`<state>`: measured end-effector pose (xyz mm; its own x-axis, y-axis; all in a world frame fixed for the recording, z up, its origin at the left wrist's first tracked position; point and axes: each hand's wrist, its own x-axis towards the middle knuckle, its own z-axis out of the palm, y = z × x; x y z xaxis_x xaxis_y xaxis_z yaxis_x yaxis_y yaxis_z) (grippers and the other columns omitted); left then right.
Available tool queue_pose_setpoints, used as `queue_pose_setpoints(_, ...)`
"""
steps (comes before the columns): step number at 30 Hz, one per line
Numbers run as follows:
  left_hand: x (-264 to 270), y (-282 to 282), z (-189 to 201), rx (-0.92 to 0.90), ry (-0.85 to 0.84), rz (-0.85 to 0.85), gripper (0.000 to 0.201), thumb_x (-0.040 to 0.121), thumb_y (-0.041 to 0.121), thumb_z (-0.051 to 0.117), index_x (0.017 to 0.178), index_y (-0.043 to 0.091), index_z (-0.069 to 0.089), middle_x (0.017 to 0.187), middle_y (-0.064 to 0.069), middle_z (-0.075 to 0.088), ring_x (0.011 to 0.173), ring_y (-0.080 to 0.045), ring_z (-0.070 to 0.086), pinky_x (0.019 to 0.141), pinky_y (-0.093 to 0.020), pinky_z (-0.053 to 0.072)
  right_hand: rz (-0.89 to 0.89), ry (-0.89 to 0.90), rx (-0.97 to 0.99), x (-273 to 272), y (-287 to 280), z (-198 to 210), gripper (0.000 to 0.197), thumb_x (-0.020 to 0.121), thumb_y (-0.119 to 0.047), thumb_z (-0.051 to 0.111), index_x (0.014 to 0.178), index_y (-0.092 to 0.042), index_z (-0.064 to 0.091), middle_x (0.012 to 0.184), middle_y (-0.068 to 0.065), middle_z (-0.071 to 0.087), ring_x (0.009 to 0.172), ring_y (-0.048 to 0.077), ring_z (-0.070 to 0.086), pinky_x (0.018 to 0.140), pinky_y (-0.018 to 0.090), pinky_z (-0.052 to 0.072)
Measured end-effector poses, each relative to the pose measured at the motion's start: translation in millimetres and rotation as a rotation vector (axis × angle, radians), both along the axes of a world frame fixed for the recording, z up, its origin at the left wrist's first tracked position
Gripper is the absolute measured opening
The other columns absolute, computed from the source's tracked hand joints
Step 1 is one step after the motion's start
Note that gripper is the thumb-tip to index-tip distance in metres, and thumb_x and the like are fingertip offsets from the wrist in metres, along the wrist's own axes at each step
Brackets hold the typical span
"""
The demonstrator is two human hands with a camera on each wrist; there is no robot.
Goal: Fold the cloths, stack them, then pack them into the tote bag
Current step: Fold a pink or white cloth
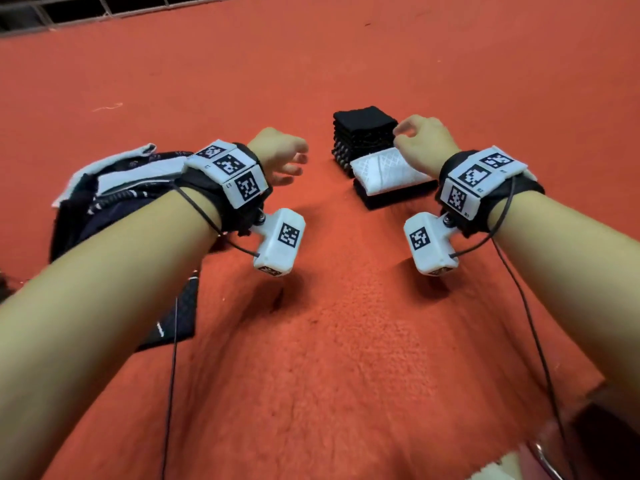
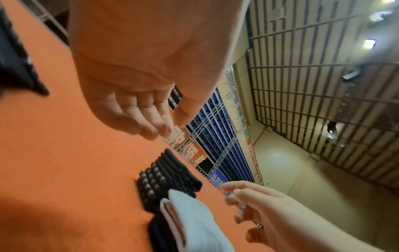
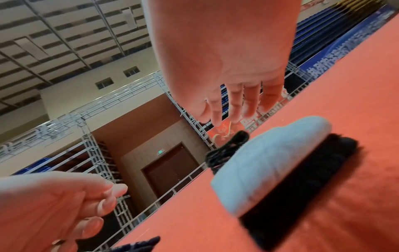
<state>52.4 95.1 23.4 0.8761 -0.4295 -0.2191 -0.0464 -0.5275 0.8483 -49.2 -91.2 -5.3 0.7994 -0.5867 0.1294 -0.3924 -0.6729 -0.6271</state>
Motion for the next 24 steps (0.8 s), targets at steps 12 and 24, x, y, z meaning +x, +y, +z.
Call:
queue_pose_setpoints(12,8.1,170.5,39.2,0.444,-0.516,0.066,0.022,0.086,0.021,0.055,0.090,0.004,0.067,0.079,-0.013,0.057,0.071,-0.022,0.050,0.065,-0.026,0.039,0.382,0.144,-0.097,52.8,157.3,22.5,0.029,0.092,-0.017,0.047,0.113,-0.006,0.064,0.114,0.013,0.065,0.105,0.027,0.058,0.085,0.028,0.043)
queue_pose_setpoints(24,49.6,262.0,16.5,0.487,-0.411,0.172,0.037,0.091,0.040,0.051,0.087,0.006,0.064,0.080,-0.013,0.055,0.076,-0.027,0.052,0.062,-0.030,0.038,0.298,0.134,0.267,140.5,234.6,11.7,0.042,0.093,-0.040,0.039,0.085,-0.003,0.057,0.099,0.017,0.060,0.088,0.029,0.057,0.077,0.033,0.043)
